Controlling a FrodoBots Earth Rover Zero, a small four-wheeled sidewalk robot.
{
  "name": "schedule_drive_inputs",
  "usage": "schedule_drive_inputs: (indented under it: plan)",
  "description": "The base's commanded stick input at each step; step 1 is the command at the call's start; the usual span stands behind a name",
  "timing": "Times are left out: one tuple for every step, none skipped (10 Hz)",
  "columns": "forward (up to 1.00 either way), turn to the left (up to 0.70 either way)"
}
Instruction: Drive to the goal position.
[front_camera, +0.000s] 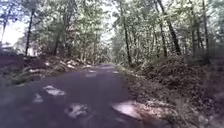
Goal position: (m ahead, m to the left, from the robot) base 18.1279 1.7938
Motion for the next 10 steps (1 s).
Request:
schedule_drive_inputs:
  plan:
    - [0.70,0.00]
    - [0.70,0.00]
    - [0.70,0.00]
    - [0.70,0.00]
    - [0.70,0.00]
    - [0.70,0.00]
    - [0.70,0.00]
    - [0.70,0.00]
    - [0.70,0.00]
    - [0.70,0.00]
